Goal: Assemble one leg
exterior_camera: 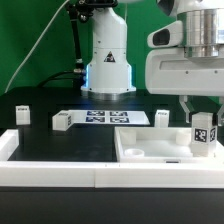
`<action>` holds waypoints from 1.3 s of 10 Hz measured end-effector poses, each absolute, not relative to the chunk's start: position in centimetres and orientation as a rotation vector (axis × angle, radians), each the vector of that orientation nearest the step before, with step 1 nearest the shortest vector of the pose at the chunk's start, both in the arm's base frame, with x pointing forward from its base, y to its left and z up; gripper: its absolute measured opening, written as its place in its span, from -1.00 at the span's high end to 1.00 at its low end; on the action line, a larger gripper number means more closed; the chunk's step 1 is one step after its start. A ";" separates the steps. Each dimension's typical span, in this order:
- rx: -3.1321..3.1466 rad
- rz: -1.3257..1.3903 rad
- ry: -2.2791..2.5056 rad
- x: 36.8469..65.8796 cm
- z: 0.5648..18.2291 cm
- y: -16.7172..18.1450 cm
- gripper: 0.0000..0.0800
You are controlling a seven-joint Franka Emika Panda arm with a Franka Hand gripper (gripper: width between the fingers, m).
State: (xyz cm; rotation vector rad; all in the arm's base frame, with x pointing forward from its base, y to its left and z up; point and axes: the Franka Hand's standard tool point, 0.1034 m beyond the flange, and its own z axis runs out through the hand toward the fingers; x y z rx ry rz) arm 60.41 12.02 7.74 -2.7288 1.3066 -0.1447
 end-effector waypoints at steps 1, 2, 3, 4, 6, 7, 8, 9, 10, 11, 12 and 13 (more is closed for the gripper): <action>-2.626 -0.138 1.491 60.4 7.8 12.0 0.27; -2.505 -0.117 1.660 60.5 7.8 12.0 0.27; -2.410 -0.100 1.780 60.5 7.8 12.0 0.27; -2.337 -0.085 1.861 60.5 7.8 12.0 0.27; -2.133 -0.047 2.070 60.4 7.8 12.1 0.27; -2.087 -0.036 2.108 60.4 7.8 12.1 0.27; -1.972 -0.015 2.208 60.4 7.7 12.2 0.27; -1.962 -0.009 2.213 60.4 7.7 12.3 0.27; -2.091 -0.026 2.094 60.4 7.7 12.0 -0.26; -2.196 -0.029 1.994 60.4 7.7 11.8 -0.26; -2.333 -0.038 1.837 60.6 7.8 11.6 -0.54; -2.428 -0.051 1.711 60.8 7.9 11.3 -0.60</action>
Offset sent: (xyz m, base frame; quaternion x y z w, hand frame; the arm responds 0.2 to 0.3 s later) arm 0.0013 0.0010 -0.0027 -0.0002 -0.0152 0.1866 0.9823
